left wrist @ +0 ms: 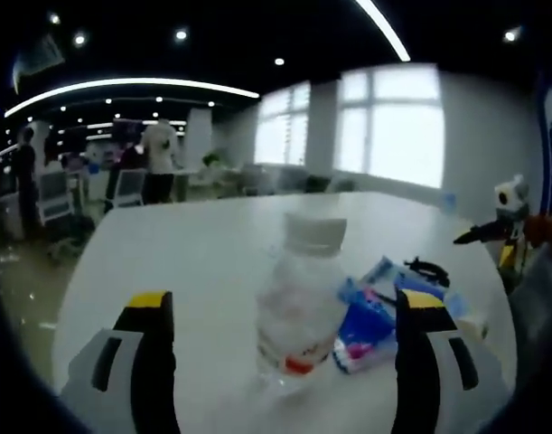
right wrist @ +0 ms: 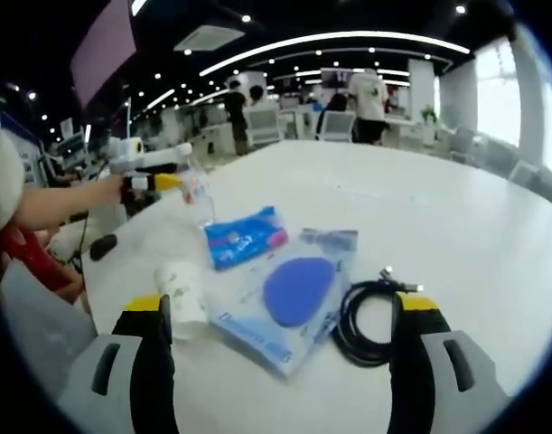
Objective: Arrange the tabletop items into an orderly group along one side of the table until the central work area is clear of visible clutter.
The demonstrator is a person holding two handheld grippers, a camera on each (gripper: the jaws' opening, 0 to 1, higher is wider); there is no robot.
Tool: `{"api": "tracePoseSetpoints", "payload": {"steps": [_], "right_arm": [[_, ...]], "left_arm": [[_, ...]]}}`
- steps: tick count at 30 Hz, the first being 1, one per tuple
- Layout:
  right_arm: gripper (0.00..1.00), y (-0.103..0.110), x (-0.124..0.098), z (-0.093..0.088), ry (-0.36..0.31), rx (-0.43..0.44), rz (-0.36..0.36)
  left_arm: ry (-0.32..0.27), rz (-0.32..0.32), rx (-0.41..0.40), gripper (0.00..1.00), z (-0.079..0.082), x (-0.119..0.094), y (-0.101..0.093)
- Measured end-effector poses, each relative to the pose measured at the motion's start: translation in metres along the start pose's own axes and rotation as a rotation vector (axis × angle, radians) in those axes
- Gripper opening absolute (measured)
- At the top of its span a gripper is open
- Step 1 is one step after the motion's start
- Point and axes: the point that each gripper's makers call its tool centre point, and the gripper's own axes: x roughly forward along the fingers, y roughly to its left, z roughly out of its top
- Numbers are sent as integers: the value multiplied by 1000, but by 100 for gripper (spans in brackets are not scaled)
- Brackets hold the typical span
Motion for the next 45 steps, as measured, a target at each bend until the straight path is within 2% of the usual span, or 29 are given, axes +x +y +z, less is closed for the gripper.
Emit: {"api": "tracePoseSetpoints", "payload": {"steps": [13, 26, 33, 38, 45], "right_arm": [[100, 11, 1, 8, -27, -1, 41], [100, 22, 1, 15, -45, -9, 72], [100, 26, 2, 18, -58, -18, 99], [100, 27, 4, 24, -78, -10, 116], [100, 30, 12, 34, -105, -3, 161]], "left_arm": [[19, 18, 17, 100, 5, -16, -15], [69, 48, 34, 100, -9, -37, -34], [78, 27, 20, 100, -12, -46, -52], [121, -4, 13, 100, -21, -49, -68], [121, -22, 17, 100, -20, -53, -83]]}}
